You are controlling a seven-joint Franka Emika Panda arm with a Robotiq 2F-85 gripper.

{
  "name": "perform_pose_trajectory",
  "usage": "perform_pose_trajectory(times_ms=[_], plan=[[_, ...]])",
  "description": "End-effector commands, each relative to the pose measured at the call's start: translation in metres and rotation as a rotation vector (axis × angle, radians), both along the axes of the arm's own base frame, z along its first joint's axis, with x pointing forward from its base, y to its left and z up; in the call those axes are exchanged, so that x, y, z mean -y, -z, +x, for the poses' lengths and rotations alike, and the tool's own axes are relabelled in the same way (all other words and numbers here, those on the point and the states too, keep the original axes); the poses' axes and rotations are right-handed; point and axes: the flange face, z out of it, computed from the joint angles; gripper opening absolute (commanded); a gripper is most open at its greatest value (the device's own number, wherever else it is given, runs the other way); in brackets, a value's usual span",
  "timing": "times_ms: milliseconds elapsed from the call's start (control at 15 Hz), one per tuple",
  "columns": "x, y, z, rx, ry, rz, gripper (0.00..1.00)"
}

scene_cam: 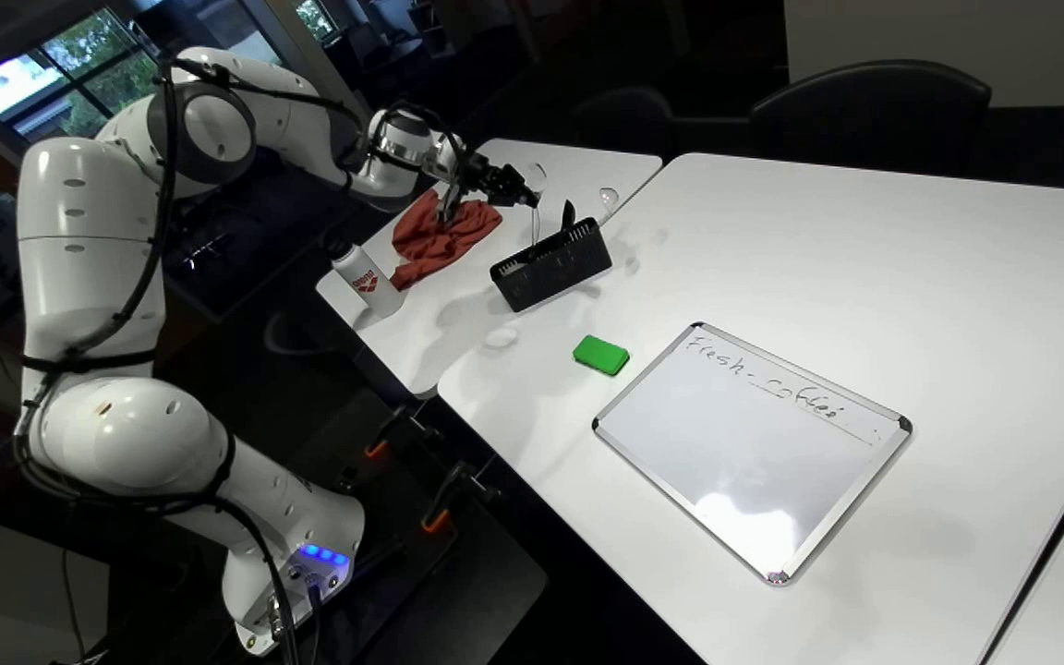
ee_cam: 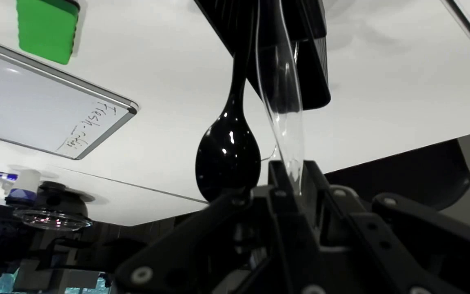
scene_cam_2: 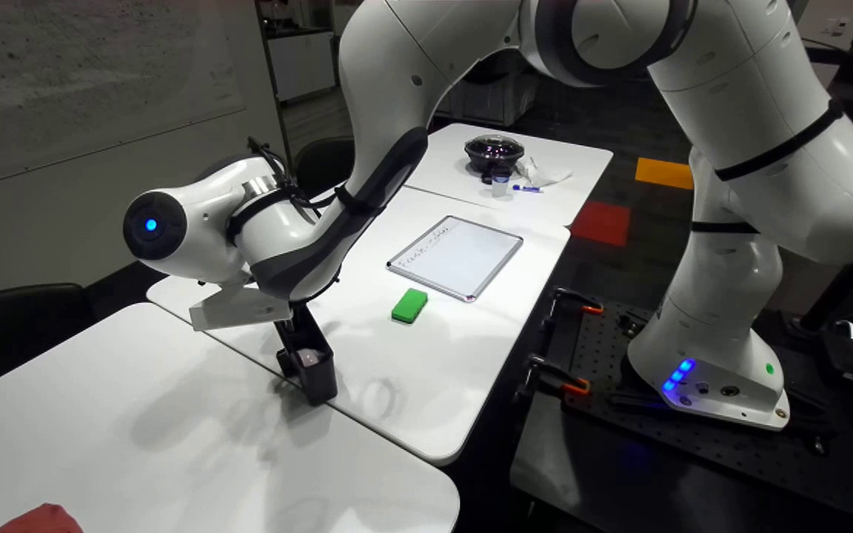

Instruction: Put the clear spoon on the rack on the table

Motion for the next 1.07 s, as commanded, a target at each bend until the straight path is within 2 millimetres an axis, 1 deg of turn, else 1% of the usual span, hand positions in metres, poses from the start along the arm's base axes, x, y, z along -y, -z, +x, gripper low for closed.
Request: perform_pose_trajectory(times_ms=[0, 267, 400, 533, 600, 733, 867, 1000], plan=[[0.0, -0.057, -0.029, 0.06, 0.002, -0.064, 0.04], [0.005, -0.113, -0.058, 0.102, 0.0, -0.108, 0.04], [0.016, -0.137, -0.078, 0.127, 0.004, -0.111, 0.04], [0.03, -0.155, -0.096, 0.161, 0.0, -0.08, 0.04], [0.04, -0.163, -0.104, 0.187, 0.006, -0.043, 0.04], [0.068, -0.173, -0.116, 0.23, 0.035, 0.04, 0.04], [0.102, -0.18, -0.122, 0.264, 0.052, 0.147, 0.04], [0.136, -0.183, -0.122, 0.271, 0.049, 0.254, 0.04]])
